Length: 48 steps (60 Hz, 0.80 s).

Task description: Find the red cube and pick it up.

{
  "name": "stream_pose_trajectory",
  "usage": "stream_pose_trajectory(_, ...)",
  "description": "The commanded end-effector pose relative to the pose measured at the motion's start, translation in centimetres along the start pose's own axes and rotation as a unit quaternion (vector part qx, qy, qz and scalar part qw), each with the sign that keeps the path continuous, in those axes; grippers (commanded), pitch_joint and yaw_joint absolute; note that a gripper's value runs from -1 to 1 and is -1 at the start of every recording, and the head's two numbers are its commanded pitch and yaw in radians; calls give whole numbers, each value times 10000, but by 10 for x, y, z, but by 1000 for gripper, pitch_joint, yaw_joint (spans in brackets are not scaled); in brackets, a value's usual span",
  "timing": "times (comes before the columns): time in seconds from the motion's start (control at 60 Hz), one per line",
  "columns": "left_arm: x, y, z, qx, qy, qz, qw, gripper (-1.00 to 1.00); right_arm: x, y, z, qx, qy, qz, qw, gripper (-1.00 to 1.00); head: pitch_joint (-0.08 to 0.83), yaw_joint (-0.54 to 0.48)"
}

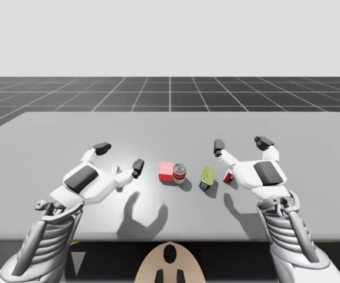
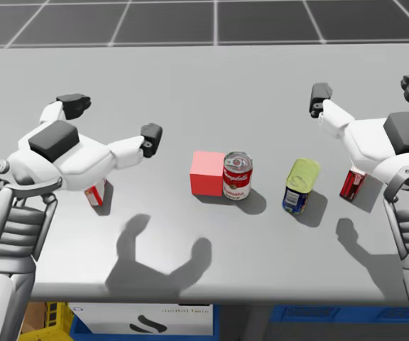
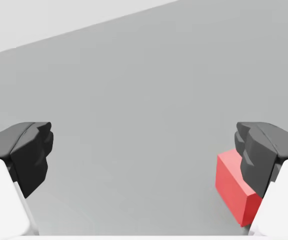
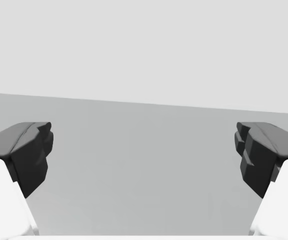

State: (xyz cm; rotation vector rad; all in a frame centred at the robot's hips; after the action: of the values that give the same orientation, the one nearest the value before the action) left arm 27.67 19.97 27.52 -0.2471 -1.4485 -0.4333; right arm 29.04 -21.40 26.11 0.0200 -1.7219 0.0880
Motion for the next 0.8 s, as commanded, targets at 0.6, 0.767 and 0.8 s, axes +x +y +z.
stream_pose_trajectory(0.6,-49,-43,-74,-1998,1168,-586,9711,-1000,-1,0,0,89,-10,-123,9999,-1000,661,26)
stream_pose_trajectory(0.767,-54,-46,-91,-2178,1312,-643,9650,-1000,0,0,0,111,-10,-151,9998,-1000,663,23)
stream_pose_trajectory(0.8,-55,-47,-93,-2189,1333,-662,9643,-1000,0,0,0,111,-8,-152,9998,-1000,664,22)
